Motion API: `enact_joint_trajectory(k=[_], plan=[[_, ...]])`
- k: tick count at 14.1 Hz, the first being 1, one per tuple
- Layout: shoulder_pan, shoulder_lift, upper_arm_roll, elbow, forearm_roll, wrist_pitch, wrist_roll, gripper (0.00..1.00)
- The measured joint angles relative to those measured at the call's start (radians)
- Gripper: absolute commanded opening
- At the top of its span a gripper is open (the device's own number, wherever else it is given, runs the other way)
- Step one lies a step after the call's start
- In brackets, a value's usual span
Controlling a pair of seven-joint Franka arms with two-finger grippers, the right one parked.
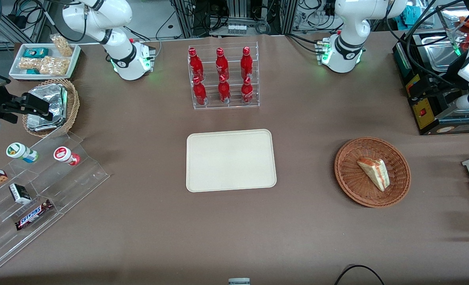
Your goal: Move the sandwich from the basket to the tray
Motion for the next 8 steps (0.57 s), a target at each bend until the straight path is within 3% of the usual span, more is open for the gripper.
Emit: enact_joint_trajectory(k=[8], plan=[[0.000,0.001,0.000,-0.014,0.001,0.000,0.000,1.00]])
